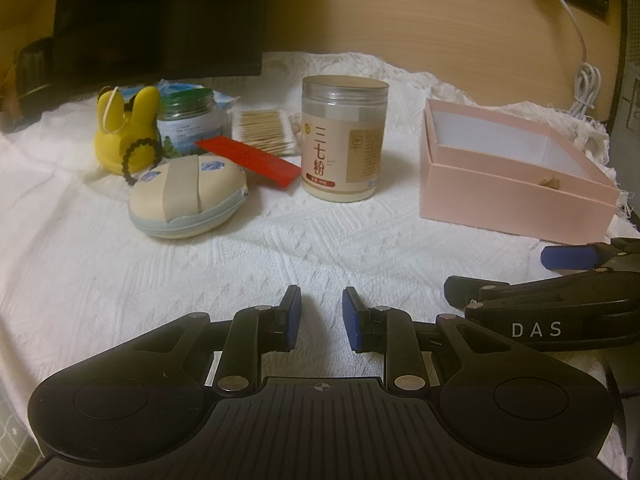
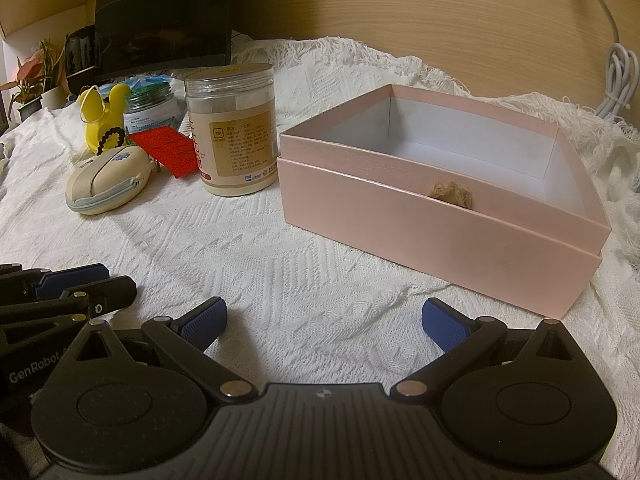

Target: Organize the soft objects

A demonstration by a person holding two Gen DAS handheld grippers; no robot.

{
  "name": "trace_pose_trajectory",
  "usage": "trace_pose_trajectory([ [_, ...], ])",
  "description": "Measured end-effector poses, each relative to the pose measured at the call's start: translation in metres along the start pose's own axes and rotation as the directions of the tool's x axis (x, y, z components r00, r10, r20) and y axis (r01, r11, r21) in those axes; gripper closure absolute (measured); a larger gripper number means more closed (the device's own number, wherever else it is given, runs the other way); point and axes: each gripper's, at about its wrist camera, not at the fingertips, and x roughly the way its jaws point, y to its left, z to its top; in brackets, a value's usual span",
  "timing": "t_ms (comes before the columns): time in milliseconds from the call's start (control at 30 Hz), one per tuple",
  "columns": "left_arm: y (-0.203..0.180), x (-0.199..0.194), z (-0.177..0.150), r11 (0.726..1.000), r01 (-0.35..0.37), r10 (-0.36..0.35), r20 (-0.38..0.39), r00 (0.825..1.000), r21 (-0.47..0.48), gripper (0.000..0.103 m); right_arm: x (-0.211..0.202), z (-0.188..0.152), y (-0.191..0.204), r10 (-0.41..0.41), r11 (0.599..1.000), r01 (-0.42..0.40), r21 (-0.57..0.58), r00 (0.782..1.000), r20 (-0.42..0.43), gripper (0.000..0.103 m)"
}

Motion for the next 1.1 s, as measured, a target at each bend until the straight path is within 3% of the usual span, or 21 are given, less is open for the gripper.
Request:
trace_pose_trajectory([
  [133, 0.006, 0.001, 0.004, 1.000, 0.031, -0.031, -0.023, 0.999, -0.002, 0.077, -0.004, -0.001, -0.007, 0.033, 0.999, -0.033, 0.015, 0.999, -0.003, 0.000],
  [300, 0.018, 0.004, 0.014, 0.994, 0.104, -0.105, -0.082, 0.991, -0.017, 0.078, -0.002, 0.012, -0.009, 0.053, 0.998, -0.051, 0.023, 0.992, -0.115, 0.000],
  [467, 0.044, 0.008, 0.031, 0.980, 0.188, -0.197, -0.170, 0.965, -0.069, 0.080, 0.003, 0.020, 0.001, 0.005, 1.000, -0.011, -0.025, 0.976, -0.217, 0.000],
  [667, 0.114, -0.007, 0.070, 0.967, 0.220, -0.229, -0.059, 0.972, -0.127, 0.080, 0.008, 0.033, 0.007, 0.000, 0.999, -0.014, -0.047, 0.954, -0.301, 0.000],
  [733, 0.148, -0.006, 0.082, 0.950, 0.258, -0.268, -0.032, 0.963, -0.175, 0.080, 0.003, 0.039, 0.020, -0.018, 0.997, -0.003, -0.079, 0.963, -0.267, 0.003],
  [833, 0.193, 0.006, 0.096, 0.923, 0.289, -0.308, -0.040, 0.951, -0.255, 0.080, -0.013, 0.056, 0.052, 0.010, 0.991, -0.028, -0.131, 0.990, -0.137, 0.003],
  [933, 0.231, 0.033, 0.106, 0.870, 0.359, -0.404, -0.070, 0.912, -0.337, 0.080, -0.020, 0.080, 0.088, 0.065, 0.990, -0.067, -0.121, 0.998, -0.016, 0.003],
  [967, 0.240, 0.041, 0.107, 0.852, 0.378, -0.429, -0.070, 0.901, -0.361, 0.080, -0.015, 0.090, 0.098, 0.071, 0.992, -0.072, -0.108, 0.997, -0.018, 0.007],
  [1033, 0.256, 0.063, 0.107, 0.817, 0.383, -0.453, -0.068, 0.889, -0.431, 0.080, 0.003, 0.105, 0.117, 0.095, 0.992, -0.099, -0.074, 0.994, -0.053, 0.035],
  [1067, 0.264, 0.075, 0.106, 0.797, 0.384, -0.470, -0.079, 0.879, -0.467, 0.080, 0.016, 0.111, 0.124, 0.103, 0.993, -0.107, -0.047, 0.992, -0.077, 0.057],
  [1100, 0.269, 0.086, 0.105, 0.777, 0.391, -0.491, -0.087, 0.867, -0.494, 0.080, 0.026, 0.114, 0.130, 0.107, 0.994, -0.110, -0.027, 0.990, -0.089, 0.064],
])
